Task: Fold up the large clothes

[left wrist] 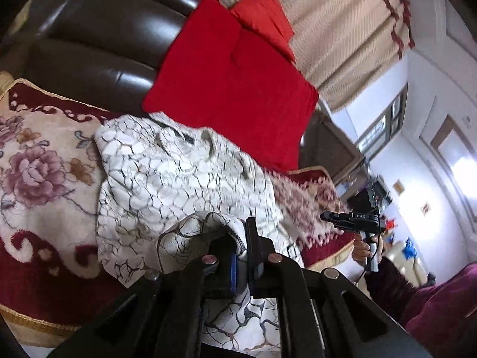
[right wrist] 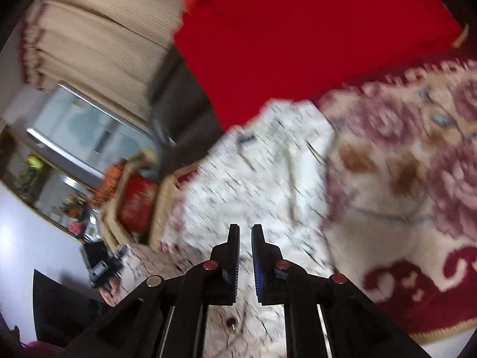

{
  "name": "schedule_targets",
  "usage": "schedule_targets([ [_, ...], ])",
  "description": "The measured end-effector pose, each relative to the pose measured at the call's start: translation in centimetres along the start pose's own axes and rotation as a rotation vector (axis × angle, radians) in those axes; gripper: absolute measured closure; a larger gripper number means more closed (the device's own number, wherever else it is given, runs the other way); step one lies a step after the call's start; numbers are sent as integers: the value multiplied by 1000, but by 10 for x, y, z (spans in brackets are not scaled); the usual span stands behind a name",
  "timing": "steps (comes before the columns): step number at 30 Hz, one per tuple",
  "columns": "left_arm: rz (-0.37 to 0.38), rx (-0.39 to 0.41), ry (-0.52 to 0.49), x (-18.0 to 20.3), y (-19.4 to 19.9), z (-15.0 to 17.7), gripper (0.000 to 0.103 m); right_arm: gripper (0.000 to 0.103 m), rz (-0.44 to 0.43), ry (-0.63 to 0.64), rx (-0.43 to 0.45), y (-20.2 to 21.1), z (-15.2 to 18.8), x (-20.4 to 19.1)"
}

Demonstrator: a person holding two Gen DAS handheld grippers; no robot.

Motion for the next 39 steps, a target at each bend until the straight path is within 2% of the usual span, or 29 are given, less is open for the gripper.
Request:
schedule_targets([
  [1, 6, -5, -7, 5, 1, 7, 98, 76, 41, -5, -6, 2, 9, 12],
  [3, -3, -17, -14, 13, 5, 18, 98, 7, 81, -58, -31, 8, 31, 44],
  [4, -10, -23, -13, 16, 13, 26, 98, 4, 81, -136, -27, 14, 50, 69],
  [9, -45, -21, 4, 22, 37, 48, 98, 4, 118, -353, -85, 24, 117, 156],
  [11, -65, -24, 27, 21, 42, 58, 98, 4, 75, -463, -113, 22, 141, 186],
  [12, -72, -23, 41, 19, 44, 63, 98, 4, 10, -520, -112, 19, 152, 197],
  [15, -82, -7, 88, 15, 50, 78, 98, 4, -96, -571, -163, 2, 175, 199],
  [17, -88, 1, 113, 13, 54, 87, 98, 4, -100, -518, -204, -11, 182, 182],
  [18, -89, 5, 125, 13, 56, 91, 98, 7, -90, -487, -209, -16, 185, 173],
  [19, -92, 8, 135, 12, 57, 93, 98, 16, -81, -418, -204, -18, 185, 160],
  [21, -91, 10, 153, 11, 57, 95, 98, 88, -54, -334, -211, -22, 179, 139],
  [22, -89, 12, 154, 11, 57, 93, 98, 89, -3, -282, -214, -23, 176, 127],
  [25, -89, 7, 148, 11, 53, 85, 98, 94, 9, -153, -199, -17, 163, 86],
  [30, -73, 20, 147, 0, 42, 46, 98, 97, -76, -50, -89, 5, 117, 25],
  [33, -72, 53, 146, -20, 36, 5, 98, 97, -110, -8, -6, 12, 62, -12],
  [34, -80, 61, 144, -31, 33, -14, 98, 97, -129, -7, 39, 14, 32, -25],
  [35, -97, 67, 140, -42, 29, -30, 98, 97, -128, -2, 72, 18, 19, -31],
  [36, -112, 69, 144, -54, 23, -45, 98, 97, -123, 6, 139, 22, -6, -38],
  [37, -119, 67, 158, -71, 15, -61, 97, 97, -130, -13, 207, 26, -39, -42],
  [39, -154, 44, 192, -109, -10, -89, 97, 97, -152, -99, 289, 19, -90, -43],
])
Point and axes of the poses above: each gripper's, at about its wrist camera, not at the fingertips, and y roughly against the way its jaws point, x to its right, z to its underside, the point moved 3 cm from there along -y, roughly the way its jaws point, and after that the axes turned 15 degrees about -y, right-handed, at the moved point
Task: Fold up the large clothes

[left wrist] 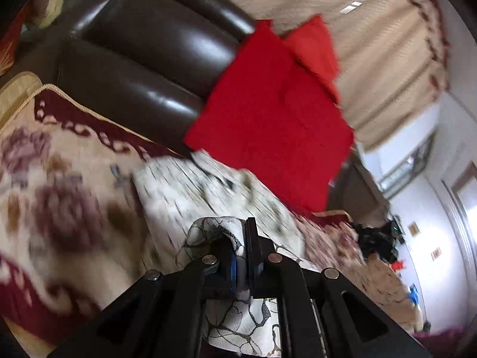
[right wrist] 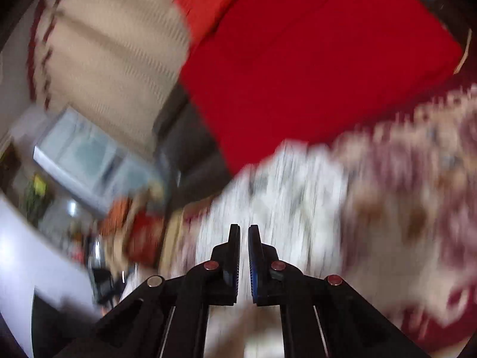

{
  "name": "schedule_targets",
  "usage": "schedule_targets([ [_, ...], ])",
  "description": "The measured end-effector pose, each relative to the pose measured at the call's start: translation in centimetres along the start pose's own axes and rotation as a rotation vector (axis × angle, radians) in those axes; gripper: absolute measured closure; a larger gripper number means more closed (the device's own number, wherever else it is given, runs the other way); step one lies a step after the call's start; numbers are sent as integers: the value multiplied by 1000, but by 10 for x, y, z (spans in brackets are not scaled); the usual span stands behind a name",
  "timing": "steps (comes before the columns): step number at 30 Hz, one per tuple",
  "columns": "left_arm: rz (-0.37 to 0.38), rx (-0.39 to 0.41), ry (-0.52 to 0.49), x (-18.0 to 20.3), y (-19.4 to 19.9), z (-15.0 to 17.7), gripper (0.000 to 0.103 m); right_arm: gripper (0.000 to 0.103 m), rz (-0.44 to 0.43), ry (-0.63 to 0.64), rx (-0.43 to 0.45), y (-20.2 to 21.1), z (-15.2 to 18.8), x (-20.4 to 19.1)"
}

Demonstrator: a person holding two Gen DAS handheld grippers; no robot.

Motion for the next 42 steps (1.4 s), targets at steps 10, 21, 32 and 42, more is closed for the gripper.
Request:
schedule_targets([
  [10, -117, -231, 234, -122, -176, -2, 97, 18, 47, -158, -16, -83, -52, 71],
  [21, -123, -167, 220, -103, -152, -4, 96, 25, 138, 130, -406, -196, 2, 27],
  [32, -95, -106, 208, -72, -119, -8, 96, 76, 323, 425, -686, -253, 83, 4],
  [42, -80, -21, 193, -51, -73, -5, 96, 99, 356, 667, -455, -167, 97, -58],
])
Point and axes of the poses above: each gripper's, at about its wrist camera, not at the fingertips, and y roughly against the way its jaws point, x to its right, z to its underside, the point moved 3 cm from there along -y, roughly the way its jaws point, and after that the axes turned 15 degrees about -y, right-handed, at the moved point
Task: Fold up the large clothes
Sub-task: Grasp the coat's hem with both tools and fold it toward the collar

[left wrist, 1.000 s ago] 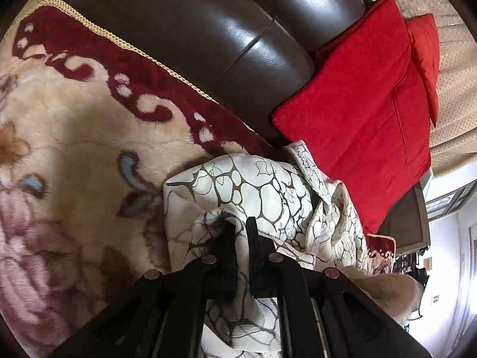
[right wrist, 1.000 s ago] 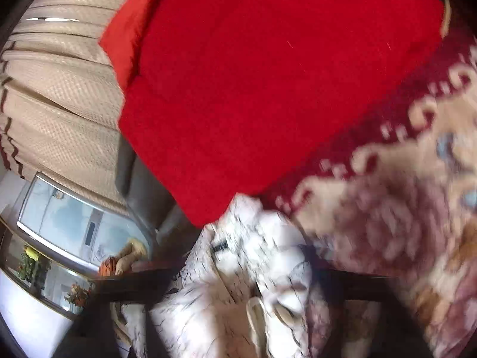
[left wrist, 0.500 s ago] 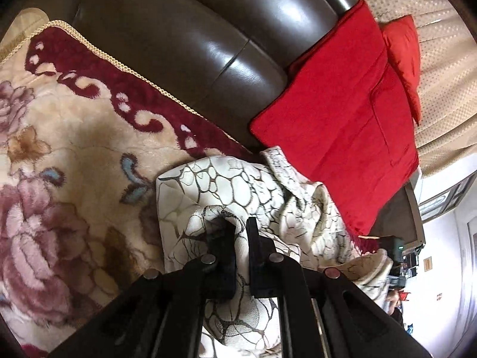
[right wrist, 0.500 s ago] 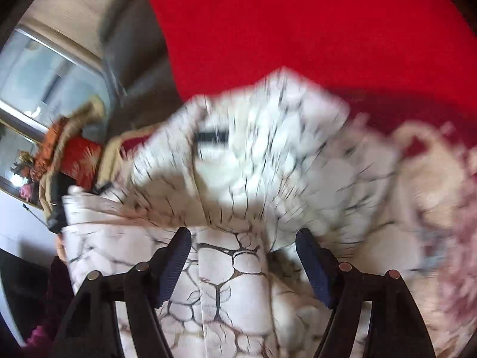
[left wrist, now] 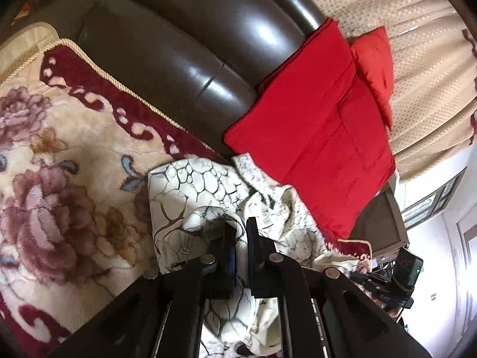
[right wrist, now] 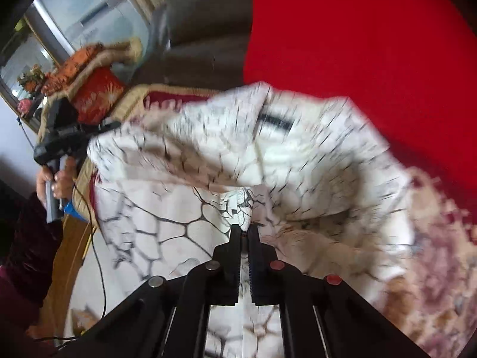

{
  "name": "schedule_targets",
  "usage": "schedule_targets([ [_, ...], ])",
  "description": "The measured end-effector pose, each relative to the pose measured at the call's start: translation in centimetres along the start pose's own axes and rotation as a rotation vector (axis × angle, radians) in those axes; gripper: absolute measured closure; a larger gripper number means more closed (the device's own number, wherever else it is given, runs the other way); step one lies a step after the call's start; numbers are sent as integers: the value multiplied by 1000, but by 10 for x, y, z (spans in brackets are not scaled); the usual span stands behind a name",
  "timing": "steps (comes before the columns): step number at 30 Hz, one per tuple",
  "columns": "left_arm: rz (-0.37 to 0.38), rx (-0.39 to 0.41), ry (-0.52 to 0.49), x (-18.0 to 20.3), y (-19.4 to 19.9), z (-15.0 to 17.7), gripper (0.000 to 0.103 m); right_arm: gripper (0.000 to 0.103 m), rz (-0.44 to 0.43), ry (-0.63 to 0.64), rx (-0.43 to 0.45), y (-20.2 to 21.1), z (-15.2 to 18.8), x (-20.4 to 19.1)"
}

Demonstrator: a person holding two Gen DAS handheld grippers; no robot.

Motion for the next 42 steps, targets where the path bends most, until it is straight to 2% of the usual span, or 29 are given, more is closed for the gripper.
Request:
schedule_targets([
  [3, -5, 75, 19, 1, 18, -14, 97, 99, 50, -43, 115, 35, -15, 13],
  [5, -14, 148, 35, 0, 29, -33, 97, 99, 73, -122, 181, 50, -33, 39],
  [6, -42, 172, 29, 0, 32, -45, 97, 99, 85, -163, 199, 52, -41, 51],
  [7, -69, 173, 22, -1, 30, -57, 97, 99, 105, -212, 227, 55, -49, 67],
  [9, -65, 158, 39, -5, 23, -67, 97, 99, 162, -297, 286, 60, -61, 100],
  [10, -63, 134, 49, -7, 14, -69, 92, 99, 204, -373, 311, 56, -67, 129],
  [12, -113, 76, 45, -10, 0, -64, 61, 99, 210, -529, 285, 41, -68, 176],
  [13, -173, 43, 51, -15, -9, -56, 32, 99, 201, -590, 257, 31, -65, 194],
  [14, -199, 42, 53, -18, -12, -50, 23, 99, 191, -634, 235, 21, -61, 206],
  [15, -210, 44, 49, -22, -16, -43, 23, 97, 167, -676, 220, 11, -55, 216],
  [19, -265, -94, 48, -35, -53, -21, 23, 91, -15, -829, 246, 5, -36, 233],
  [20, -277, -108, 49, -36, -59, -19, 23, 74, -28, -843, 255, 7, -35, 234],
  [21, -287, -117, 49, -36, -65, -19, 23, 39, -43, -856, 273, 11, -33, 233],
  [22, -291, -123, 36, -33, -71, -17, 23, 20, -52, -869, 300, 18, -31, 232],
  [23, -297, -126, 13, -28, -76, -16, 23, 9, -55, -878, 347, 30, -26, 230],
  [25, -375, -145, -83, -15, -85, -15, 23, 9, -44, -832, 413, 51, -22, 218],
  [26, -483, -173, -176, -8, -94, -14, 23, 9, -21, -804, 421, 56, -20, 212],
  [27, -538, -193, -220, -7, -99, -13, 23, 10, 3, -769, 434, 62, -16, 202],
  [28, -638, -235, -282, -8, -108, -10, 23, 10, 10, -716, 447, 66, -12, 189],
  [30, -765, -287, -314, -19, -119, -6, 23, 12, 34, -622, 438, 63, 0, 161],
  [31, -786, -297, -287, -27, -119, -5, 23, 13, 54, -570, 431, 62, 6, 146],
  [33, -771, -290, -196, -38, -112, -4, 23, 21, 47, -505, 413, 58, 18, 121],
  [35, -745, -248, -142, -36, -95, -3, 23, 23, 56, -457, 397, 47, 27, 99],
  [37, -750, -199, -179, -22, -74, -1, 23, 23, 71, -439, 375, 32, 39, 87],
  [39, -747, -154, -222, -6, -54, 4, 23, 24, 92, -475, 324, 13, 50, 86],
  [41, -705, -132, -287, 17, -36, 16, 23, 23, 188, -519, 221, -20, 60, 101],
  [42, -690, -136, -309, 25, -33, 22, 22, 23, 229, -511, 197, -27, 65, 102],
])
Point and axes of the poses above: each gripper's, at about its wrist camera, not at the fingertips, and y roughly against the way its jaws point, x to its right, z to its underside, the point moved 3 cm from there along -y, roughly the way its jaws point, and after that the axes turned 15 degrees about -y, right-handed, at the moved point
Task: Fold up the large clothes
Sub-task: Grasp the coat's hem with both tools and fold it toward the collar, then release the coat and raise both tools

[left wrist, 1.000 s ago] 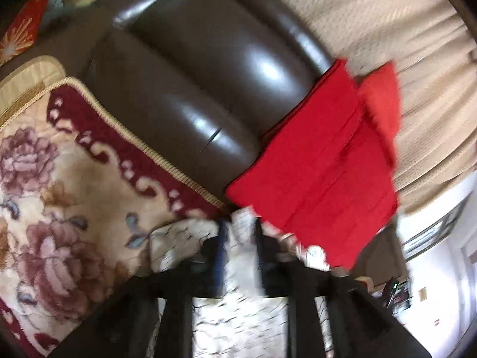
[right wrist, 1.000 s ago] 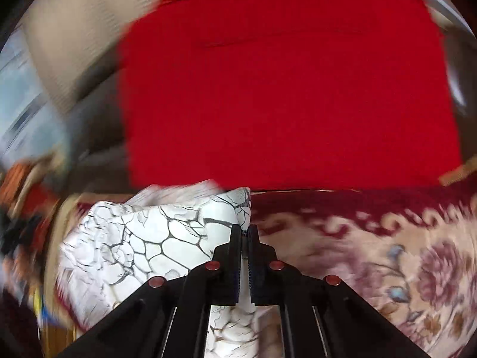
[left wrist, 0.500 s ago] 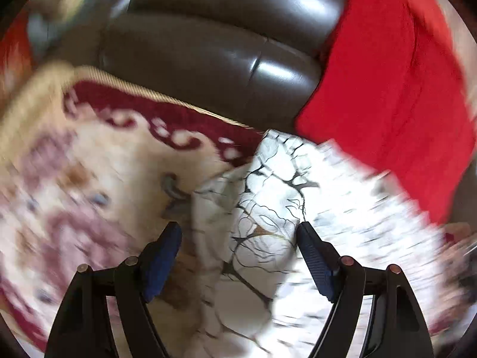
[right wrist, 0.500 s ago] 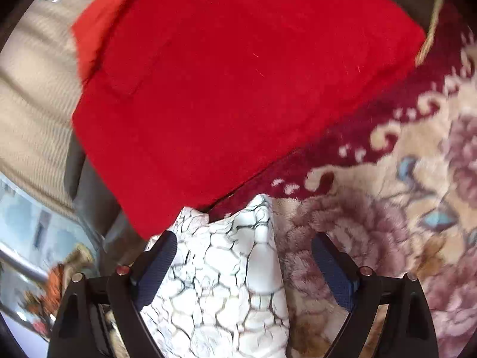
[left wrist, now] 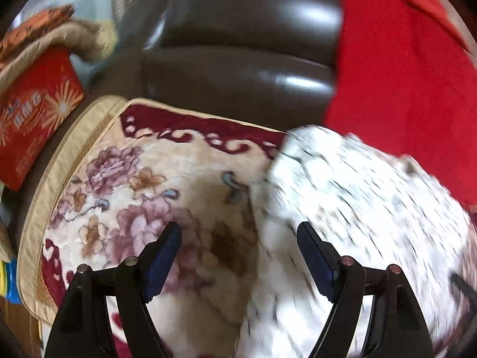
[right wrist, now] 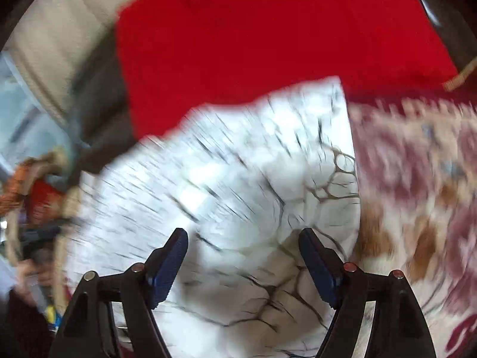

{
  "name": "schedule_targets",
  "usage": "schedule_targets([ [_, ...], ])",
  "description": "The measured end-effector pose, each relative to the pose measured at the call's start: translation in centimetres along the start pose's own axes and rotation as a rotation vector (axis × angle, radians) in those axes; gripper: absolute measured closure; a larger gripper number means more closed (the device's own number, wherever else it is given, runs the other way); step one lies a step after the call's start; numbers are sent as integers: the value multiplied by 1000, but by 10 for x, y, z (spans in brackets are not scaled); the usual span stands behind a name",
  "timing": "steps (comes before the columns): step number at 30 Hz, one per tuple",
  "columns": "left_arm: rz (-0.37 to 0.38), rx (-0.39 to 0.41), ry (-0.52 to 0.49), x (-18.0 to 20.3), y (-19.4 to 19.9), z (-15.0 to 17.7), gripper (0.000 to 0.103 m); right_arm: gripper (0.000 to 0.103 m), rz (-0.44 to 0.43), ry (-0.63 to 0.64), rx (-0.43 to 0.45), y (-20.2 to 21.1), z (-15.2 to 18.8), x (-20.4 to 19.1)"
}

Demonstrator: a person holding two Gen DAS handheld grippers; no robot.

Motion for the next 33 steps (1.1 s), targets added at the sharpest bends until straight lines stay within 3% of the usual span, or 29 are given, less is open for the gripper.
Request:
schedule_targets([
  [3, 33, 9, -66, 17, 20, 23, 22, 23, 20, 18, 42, 16, 7, -7],
  [7, 42, 31, -102, 42, 34, 54, 22, 23, -58, -10, 78, 52, 23, -14],
  [9, 17, 31, -103, 48, 35, 61, 22, 23, -96, 5, 98, 68, 34, -18],
  [12, -41, -29, -87, 44, 12, 69, 21, 23, -135, 25, 121, 76, 46, -21],
  [14, -48, -109, -52, 36, -12, 76, 16, 23, -142, 11, 89, 62, 51, -23],
  [16, -8, -138, 23, 26, -23, 80, 11, 23, -126, -45, 12, 41, 55, -12],
  [21, -13, -177, 38, 27, -7, 79, 10, 24, -74, -50, -9, 40, 60, -17],
  [28, 49, -68, -21, 54, 71, 71, 10, 24, -141, -116, -30, 67, 64, -21],
  [33, 27, 102, 28, 69, 157, 50, 10, 24, -189, -55, 10, 108, 71, -39],
])
Point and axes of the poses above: each gripper's, at about its wrist camera, not at the fingertips, and y roughly against the way its jaws point, x to its right, z to its underside, the point moved 3 cm from there along -y, roughly the way its jaws point, and after that the axes turned 15 degrees about -y, right-handed, at the moved point
